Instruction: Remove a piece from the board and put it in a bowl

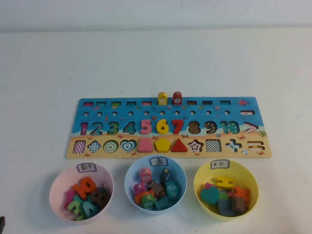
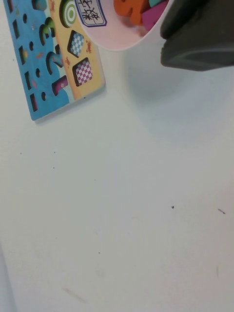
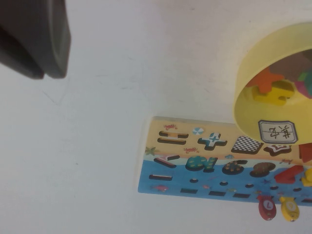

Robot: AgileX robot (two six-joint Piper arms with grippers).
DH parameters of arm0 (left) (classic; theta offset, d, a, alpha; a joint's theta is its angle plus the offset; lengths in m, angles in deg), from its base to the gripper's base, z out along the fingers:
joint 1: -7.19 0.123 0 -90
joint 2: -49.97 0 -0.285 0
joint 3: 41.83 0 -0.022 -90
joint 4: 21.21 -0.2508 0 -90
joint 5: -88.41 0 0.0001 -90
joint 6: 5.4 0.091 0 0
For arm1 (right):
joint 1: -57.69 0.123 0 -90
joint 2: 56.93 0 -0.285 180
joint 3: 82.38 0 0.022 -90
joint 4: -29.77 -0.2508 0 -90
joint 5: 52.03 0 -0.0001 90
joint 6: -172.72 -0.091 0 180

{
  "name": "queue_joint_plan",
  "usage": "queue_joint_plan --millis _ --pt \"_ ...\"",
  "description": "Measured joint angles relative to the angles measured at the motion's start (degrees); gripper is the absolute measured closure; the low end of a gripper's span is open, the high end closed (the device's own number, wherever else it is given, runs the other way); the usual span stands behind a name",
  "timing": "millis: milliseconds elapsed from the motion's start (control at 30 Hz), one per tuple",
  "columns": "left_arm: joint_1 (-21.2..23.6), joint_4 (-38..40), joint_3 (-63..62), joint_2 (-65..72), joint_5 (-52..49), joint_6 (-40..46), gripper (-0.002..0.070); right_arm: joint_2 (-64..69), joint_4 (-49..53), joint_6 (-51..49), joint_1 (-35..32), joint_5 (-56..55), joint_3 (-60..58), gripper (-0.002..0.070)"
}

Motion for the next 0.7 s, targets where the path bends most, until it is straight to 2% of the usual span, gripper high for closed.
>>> queue_joint_plan --millis 533,600,700 --pt "0.0 4.6 0.0 0.0 0.9 -0.1 0.0677 0.0 0.0 0.0 0.0 0.0 0.0 0.0694" --pt "0.0 7.3 0.0 0.0 2.2 -0.1 0.0677 0.0 0.0 0.0 0.0 0.0 0.0 0.0694" --pt "0.0 15.7 0.0 0.0 5.8 -0.1 0.0677 0.0 0.0 0.0 0.0 0.0 0.0 0.0694"
